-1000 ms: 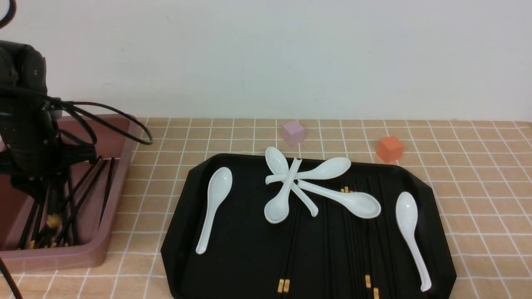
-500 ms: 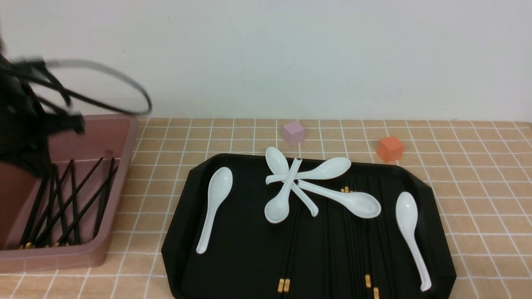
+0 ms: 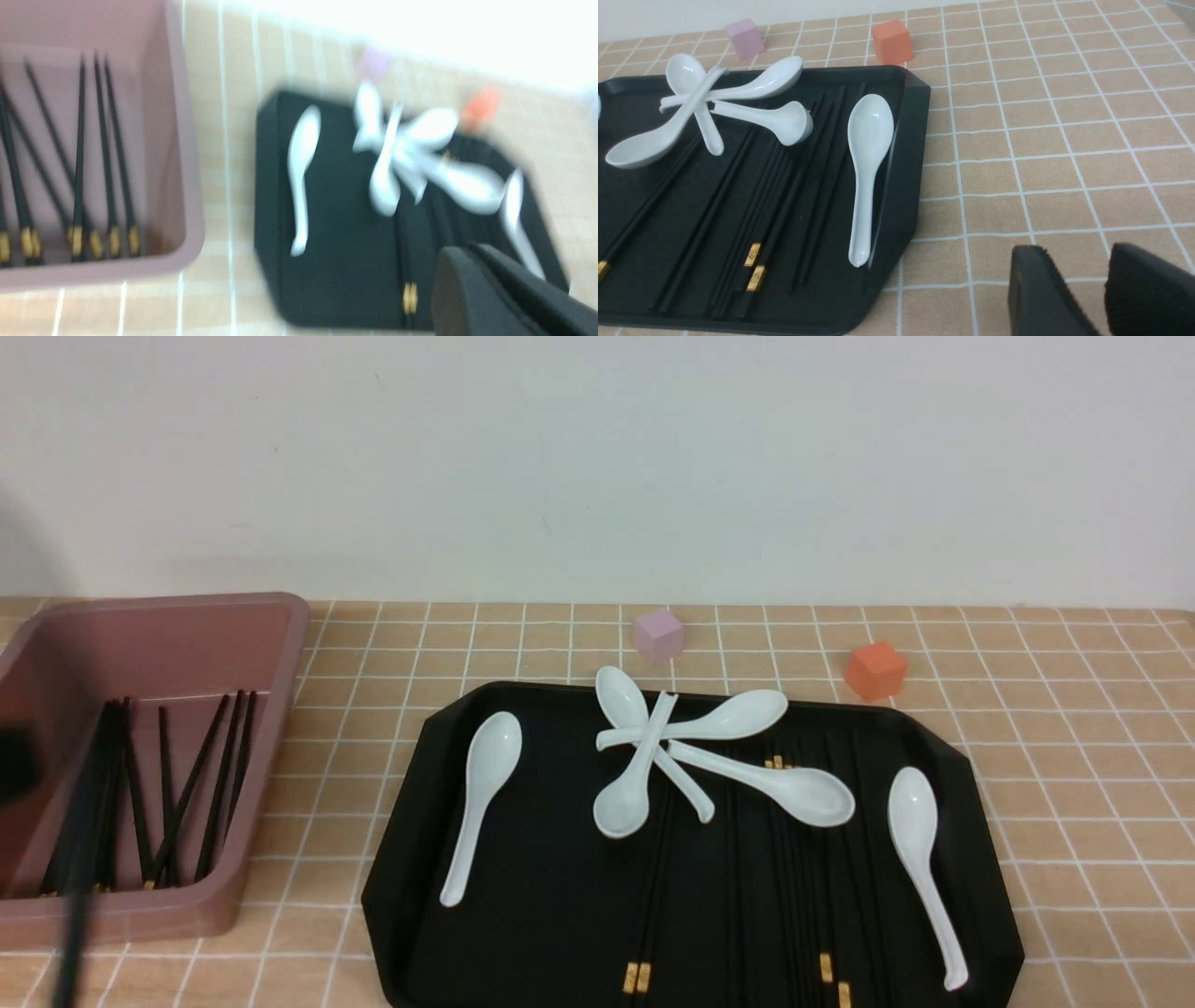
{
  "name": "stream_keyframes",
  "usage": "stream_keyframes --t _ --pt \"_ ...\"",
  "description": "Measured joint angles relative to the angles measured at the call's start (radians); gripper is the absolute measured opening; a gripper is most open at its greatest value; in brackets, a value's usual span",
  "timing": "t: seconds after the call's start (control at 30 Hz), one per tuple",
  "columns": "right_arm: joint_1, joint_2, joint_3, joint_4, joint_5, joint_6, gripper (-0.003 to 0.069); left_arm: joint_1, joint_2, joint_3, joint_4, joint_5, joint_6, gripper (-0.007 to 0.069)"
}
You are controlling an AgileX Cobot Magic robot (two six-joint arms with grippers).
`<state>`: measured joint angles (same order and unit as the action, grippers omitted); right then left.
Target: On brown tablecloth take chopsticks from black tray and put them in box.
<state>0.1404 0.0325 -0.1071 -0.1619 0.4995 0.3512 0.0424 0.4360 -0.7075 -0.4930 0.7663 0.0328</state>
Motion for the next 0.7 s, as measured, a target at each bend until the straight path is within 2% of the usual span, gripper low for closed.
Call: stream_keyframes --t 0.03,0.13,0.23,0.37,0.7 --pt "0.0 0.0 0.0 0.0 0.0 0.0 0.024 0.0 -0.019 0.014 0.0 0.0 0.0 -0.0013" --pt "0.0 0.0 0.0 0.0 0.0 0.0 0.024 0.0 -0.313 0.217 -0.004 -0.14 -0.115 -0.0013" --pt "0.0 0.0 0.0 0.0 0.0 0.0 0.024 0.0 -0.425 0.301 0.0 -0.196 -0.178 -0.0013" --pt "0.0 0.0 0.0 0.0 -0.001 0.0 0.024 0.0 -0.45 0.335 0.066 -0.267 -0.194 -0.0013" --pt "0.0 0.0 0.0 0.0 0.001 0.0 0.024 0.0 -0.45 0.34 0.198 -0.277 -0.201 -0.0013"
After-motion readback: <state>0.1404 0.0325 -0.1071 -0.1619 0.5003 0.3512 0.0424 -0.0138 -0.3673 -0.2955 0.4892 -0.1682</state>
